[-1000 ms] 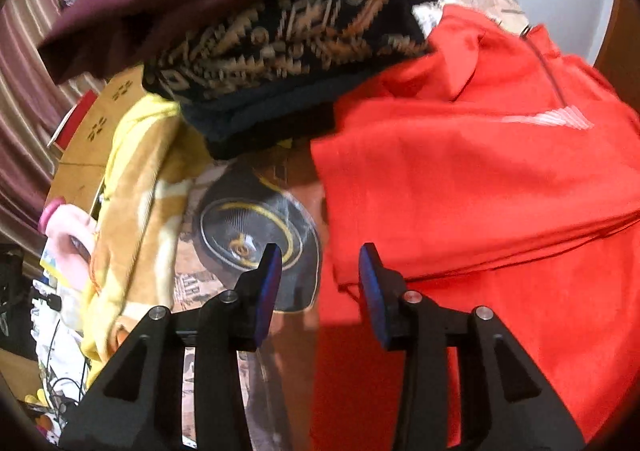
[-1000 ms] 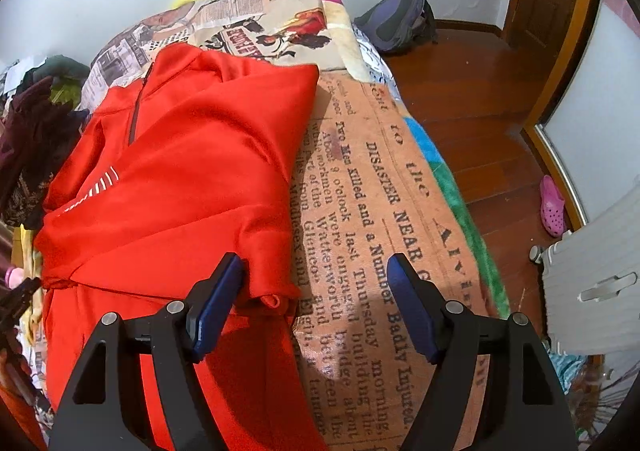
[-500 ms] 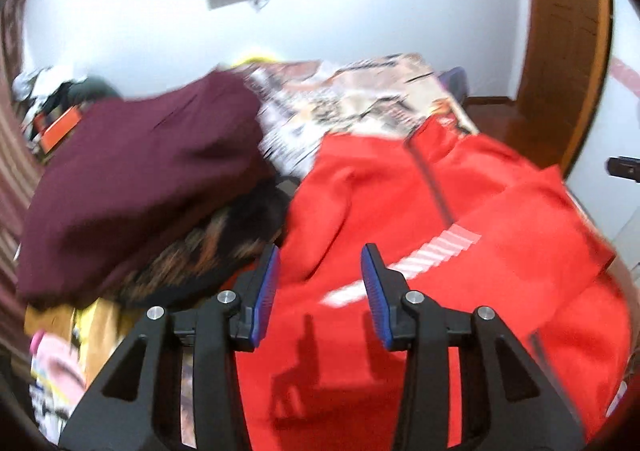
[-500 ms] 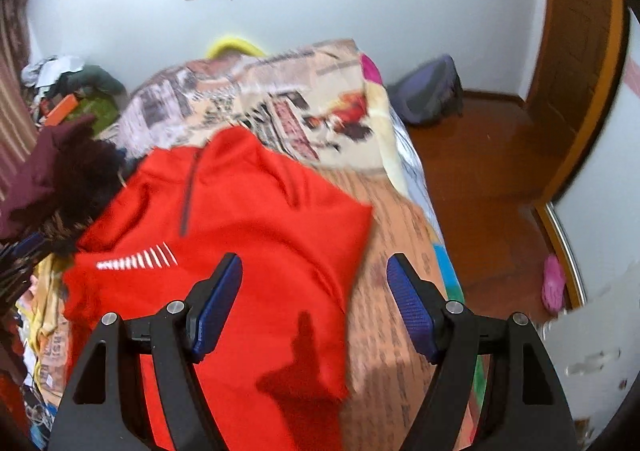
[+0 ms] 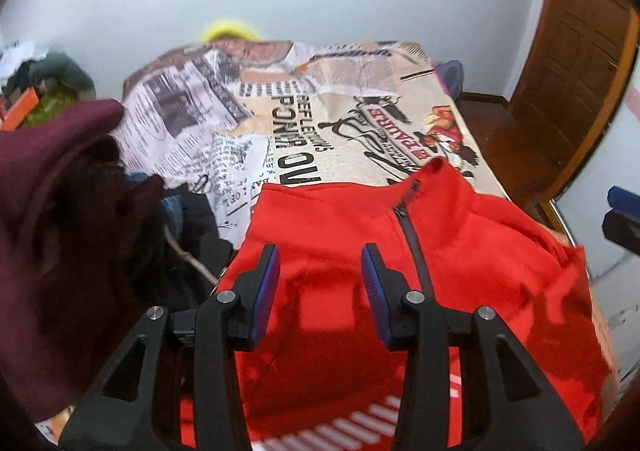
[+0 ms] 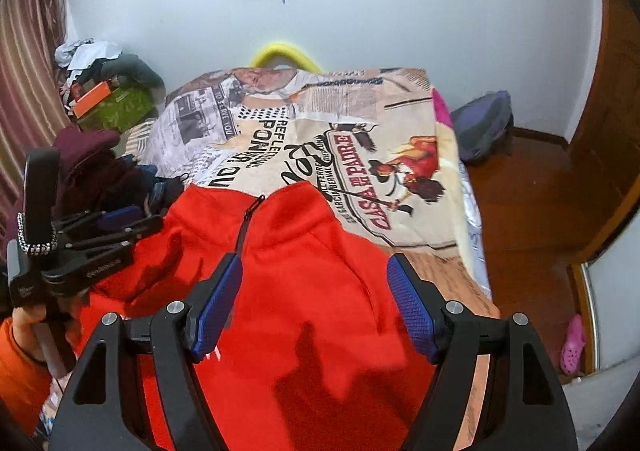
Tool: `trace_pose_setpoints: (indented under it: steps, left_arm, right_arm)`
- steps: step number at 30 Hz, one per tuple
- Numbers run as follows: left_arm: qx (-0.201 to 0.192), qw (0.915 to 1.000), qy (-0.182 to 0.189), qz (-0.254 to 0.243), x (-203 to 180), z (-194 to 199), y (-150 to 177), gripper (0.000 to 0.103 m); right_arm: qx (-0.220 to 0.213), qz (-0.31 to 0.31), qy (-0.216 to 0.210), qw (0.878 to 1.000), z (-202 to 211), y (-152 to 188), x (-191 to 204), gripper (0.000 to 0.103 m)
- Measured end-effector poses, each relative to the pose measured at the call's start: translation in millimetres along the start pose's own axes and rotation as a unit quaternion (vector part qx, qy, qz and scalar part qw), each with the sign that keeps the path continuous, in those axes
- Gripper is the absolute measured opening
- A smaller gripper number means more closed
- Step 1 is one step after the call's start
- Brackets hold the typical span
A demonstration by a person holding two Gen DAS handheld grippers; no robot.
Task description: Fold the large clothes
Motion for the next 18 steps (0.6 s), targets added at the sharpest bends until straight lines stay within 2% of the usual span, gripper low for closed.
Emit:
trace_pose_setpoints:
  steps: [2, 6, 7, 10, 12, 16, 18]
  left_arm:
    - [0.011, 0.9997, 0.005, 0.020, 6.1, -17.4, -2.4, 0.042]
    - [0.039, 0.9981, -0.012, 0.046, 19.8, -55.1, 0.0, 0.042]
    - [0.043, 0.9975, -0.014, 0.055, 24.4, -63.6, 1.4, 0.042]
    - [0.058, 0.9942, -0.015, 0.089, 40.4, -85.1, 7.6, 0.044]
    - [0.049, 0.9924, -0.006, 0.112, 48.3, -92.1, 10.3, 0.048]
    - [0.047, 0.9930, 0.015, 0.107, 47.5, -95.5, 11.9, 0.048]
    - [0.050, 0.9931, 0.032, 0.101, 46.7, -97.0, 11.8, 0.048]
  right_arm:
    - [0.014, -0.013, 0.003, 1.000, -22.2, -4.3, 1.1, 0.071]
    - [0.053, -0.047, 0.008, 0.997, -71.1, -8.0, -3.6, 0.072]
    - [0.052, -0.070, 0.028, 0.996, -81.3, -7.5, -4.5, 0.071]
    - [0.075, -0.074, 0.009, 0.994, -111.2, -3.8, -4.2, 0.071]
    - [0.096, -0.073, 0.006, 0.993, -131.1, -0.2, -2.9, 0.071]
    - [0.135, -0.069, 0.010, 0.988, -164.0, 6.8, -3.1, 0.072]
    - [0.152, -0.092, 0.010, 0.984, -176.7, 14.5, -6.9, 0.079]
Point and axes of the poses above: each gripper's, at about its wrist camera, not at the fingertips, and z roughly against the way its jaws point, x to its left, y to its underside, the point moved 1 cm from there along -z, roughly the way its jaws point, and after that the axes turned 13 degrees about -x, right-handed, at the moved point
